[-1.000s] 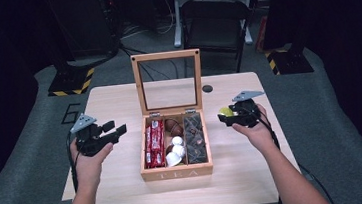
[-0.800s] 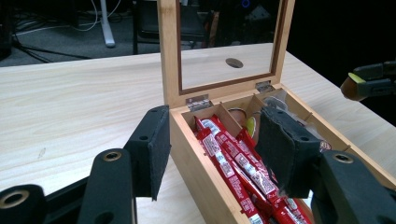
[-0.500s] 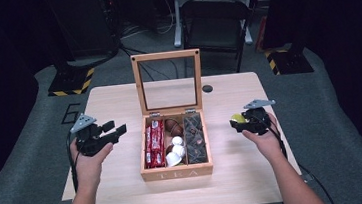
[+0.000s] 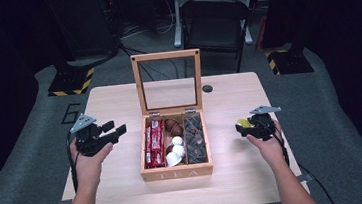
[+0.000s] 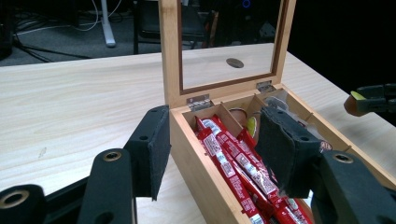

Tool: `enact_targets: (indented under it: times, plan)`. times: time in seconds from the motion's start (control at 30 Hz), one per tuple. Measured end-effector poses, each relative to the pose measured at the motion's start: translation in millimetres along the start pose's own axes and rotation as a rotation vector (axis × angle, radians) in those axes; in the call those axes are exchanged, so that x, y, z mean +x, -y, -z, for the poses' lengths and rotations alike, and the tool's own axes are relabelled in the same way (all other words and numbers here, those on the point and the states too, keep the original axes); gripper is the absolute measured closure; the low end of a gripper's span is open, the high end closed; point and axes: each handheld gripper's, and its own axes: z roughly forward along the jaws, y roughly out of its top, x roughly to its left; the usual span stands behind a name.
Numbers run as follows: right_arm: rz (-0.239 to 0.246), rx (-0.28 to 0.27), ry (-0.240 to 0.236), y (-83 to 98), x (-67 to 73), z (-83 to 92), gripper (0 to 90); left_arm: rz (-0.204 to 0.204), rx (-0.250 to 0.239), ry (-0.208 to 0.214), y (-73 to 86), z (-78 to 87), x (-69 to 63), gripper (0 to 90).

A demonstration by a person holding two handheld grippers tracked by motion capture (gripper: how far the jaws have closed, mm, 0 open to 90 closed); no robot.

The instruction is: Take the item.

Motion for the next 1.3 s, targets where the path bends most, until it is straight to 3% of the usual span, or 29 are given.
enact_targets:
  times: [0.13, 0.33, 0.63, 0.83, 1.03, 1.3]
  plan:
    - [0.020, 0.016, 0.042, 5.9, -2.0, -0.9, 37.6, 0.001, -0.001, 0.002, -0.1, 0.1, 0.0, 44.4]
    - [-0.033, 0.019, 0.057, 14.9, -9.9, -0.3, 37.6, -0.001, -0.004, 0.002, -0.7, 1.4, 1.1, 44.4]
    - [-0.043, 0.050, 0.107, 25.0, -18.0, -4.8, 37.6, 0.005, -0.010, 0.002, -1.1, 2.4, 1.0, 44.5]
    - [-0.066, 0.068, 0.113, 29.8, -22.7, -8.9, 37.5, 0.003, -0.007, 0.004, -1.1, 2.0, 0.7, 44.5]
    - [-0.039, 0.085, 0.126, 31.9, -20.2, -12.2, 36.2, 0.004, -0.007, 0.003, -0.9, 1.9, 0.7, 44.4]
    - [-0.048, 0.091, 0.123, 31.8, -17.0, -14.7, 30.3, 0.004, -0.005, 0.004, -0.9, 2.3, 1.4, 44.4]
